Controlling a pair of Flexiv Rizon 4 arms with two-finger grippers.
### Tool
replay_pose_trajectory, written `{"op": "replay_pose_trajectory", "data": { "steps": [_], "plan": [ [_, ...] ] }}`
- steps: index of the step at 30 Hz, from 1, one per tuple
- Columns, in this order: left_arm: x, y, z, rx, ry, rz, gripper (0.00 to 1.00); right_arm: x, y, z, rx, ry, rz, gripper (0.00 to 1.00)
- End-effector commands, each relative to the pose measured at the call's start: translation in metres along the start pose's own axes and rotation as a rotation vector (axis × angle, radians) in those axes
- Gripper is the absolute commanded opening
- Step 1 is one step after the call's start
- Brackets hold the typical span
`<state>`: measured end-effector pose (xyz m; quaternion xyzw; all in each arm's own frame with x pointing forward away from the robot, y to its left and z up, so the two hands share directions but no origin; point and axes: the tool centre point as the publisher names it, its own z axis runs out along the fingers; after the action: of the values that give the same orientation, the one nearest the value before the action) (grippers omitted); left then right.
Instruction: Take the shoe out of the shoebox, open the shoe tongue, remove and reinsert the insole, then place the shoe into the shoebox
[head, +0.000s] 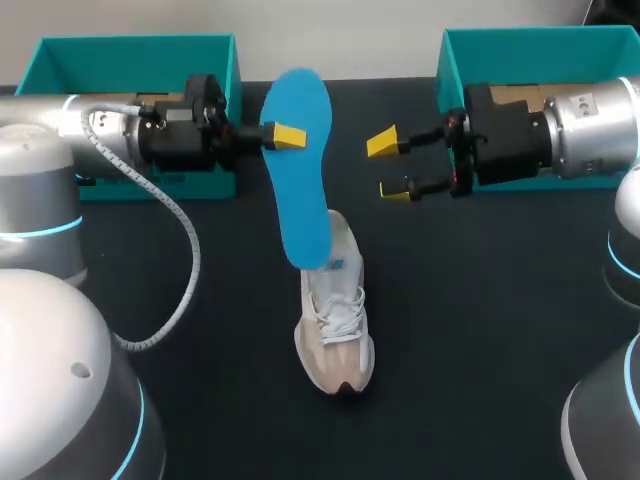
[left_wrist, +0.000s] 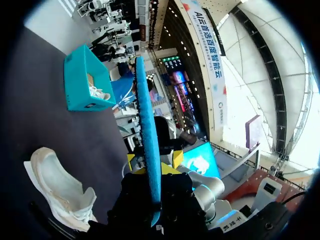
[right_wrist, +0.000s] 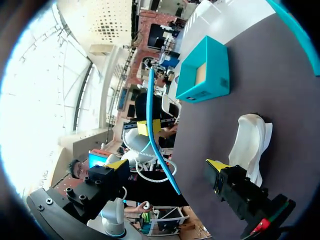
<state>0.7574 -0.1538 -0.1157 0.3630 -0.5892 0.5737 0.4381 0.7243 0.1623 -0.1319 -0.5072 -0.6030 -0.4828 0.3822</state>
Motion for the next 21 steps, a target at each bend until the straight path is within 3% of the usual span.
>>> {"op": "replay_pose_trajectory", "data": {
  "steps": [1, 2, 9, 14, 19, 21],
  "plan": [
    [0.009, -0.012, -0.005, -0.008, -0.016, 0.554, 0.00, 0.000, 0.001, 0.003, -0.001, -0.002, 0.001, 1.00],
    [0.012, -0.014, -0.005, 0.011, -0.005, 0.605, 0.00, 0.000, 0.001, 0.003, -0.001, -0.002, 0.001, 1.00],
    [0.012, -0.015, -0.005, -0.069, -0.045, 1.231, 0.00, 0.000, 0.001, 0.003, -0.001, -0.002, 0.001, 1.00],
    [0.007, -0.012, -0.004, -0.110, -0.029, 1.456, 0.00, 0.000, 0.001, 0.003, -0.001, -0.002, 0.001, 1.00],
    [0.005, -0.014, -0.005, -0.063, -0.025, 1.603, 0.00, 0.000, 0.001, 0.003, -0.001, -0.002, 0.001, 1.00],
    [0.005, -0.014, -0.005, -0.066, -0.029, 1.560, 0.00, 0.000, 0.001, 0.003, -0.001, -0.002, 0.001, 1.00]
  ]
}}
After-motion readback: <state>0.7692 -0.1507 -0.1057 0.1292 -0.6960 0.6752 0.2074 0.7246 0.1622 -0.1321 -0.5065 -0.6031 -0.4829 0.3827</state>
